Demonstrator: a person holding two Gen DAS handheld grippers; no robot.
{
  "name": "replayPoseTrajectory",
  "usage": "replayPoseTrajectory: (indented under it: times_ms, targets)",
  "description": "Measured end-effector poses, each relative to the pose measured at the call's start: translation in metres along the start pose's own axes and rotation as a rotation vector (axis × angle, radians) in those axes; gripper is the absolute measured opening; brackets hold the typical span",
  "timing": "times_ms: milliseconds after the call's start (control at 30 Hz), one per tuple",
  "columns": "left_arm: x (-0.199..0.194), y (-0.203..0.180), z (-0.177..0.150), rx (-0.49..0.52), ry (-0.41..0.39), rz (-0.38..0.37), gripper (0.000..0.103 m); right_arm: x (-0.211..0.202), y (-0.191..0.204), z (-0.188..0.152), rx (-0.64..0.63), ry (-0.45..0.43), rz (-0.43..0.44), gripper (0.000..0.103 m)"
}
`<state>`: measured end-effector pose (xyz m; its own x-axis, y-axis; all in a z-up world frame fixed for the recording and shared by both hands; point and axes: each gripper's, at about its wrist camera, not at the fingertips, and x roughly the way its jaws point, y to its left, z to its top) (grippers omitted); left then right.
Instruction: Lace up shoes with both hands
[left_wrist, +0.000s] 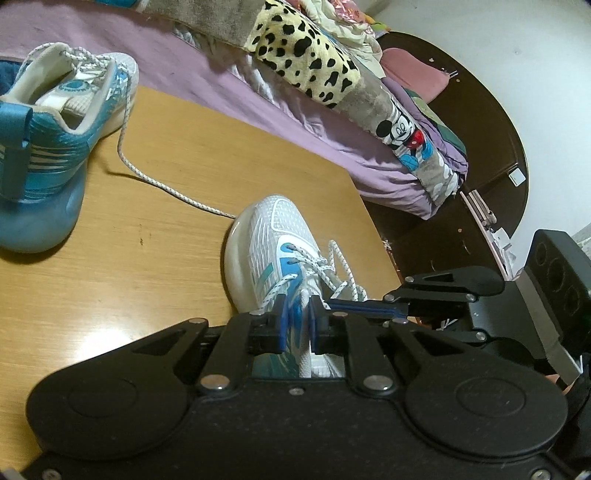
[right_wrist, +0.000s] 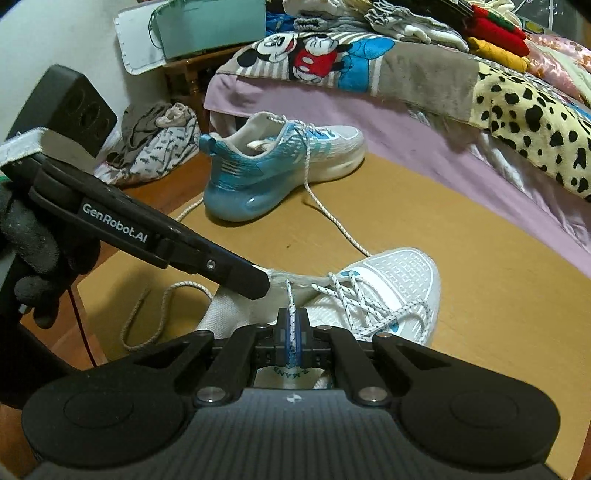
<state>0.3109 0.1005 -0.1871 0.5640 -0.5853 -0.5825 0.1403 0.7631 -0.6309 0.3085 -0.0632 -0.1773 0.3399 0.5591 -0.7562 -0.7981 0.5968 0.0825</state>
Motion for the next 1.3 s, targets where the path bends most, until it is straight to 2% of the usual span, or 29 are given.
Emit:
replayPoseTrajectory:
  times_ms: [800, 900, 1200, 1300]
  targets:
    - [0.003, -0.001, -0.001, 0.016, 0.002, -0.008, 0.011, 0.008, 0.001, 0.0, 0.005, 0.036, -0.021, 0.005]
    - [0.003, -0.004, -0.001, 0.042, 0.005, -0.009, 0.01, 0.009, 0.001, 0.0, 0.014, 0.035, -0.019, 0.005]
    - [0.006, -0.027, -0.005, 0.281, 0.009, 0.064, 0.01, 0.008, -0.004, 0.001, 0.062, 0.024, -0.004, 0.005]
    - [0.006, -0.024, -0.005, 0.255, 0.006, 0.058, 0.01, 0.007, -0.005, 0.002, 0.072, 0.017, 0.005, 0.005]
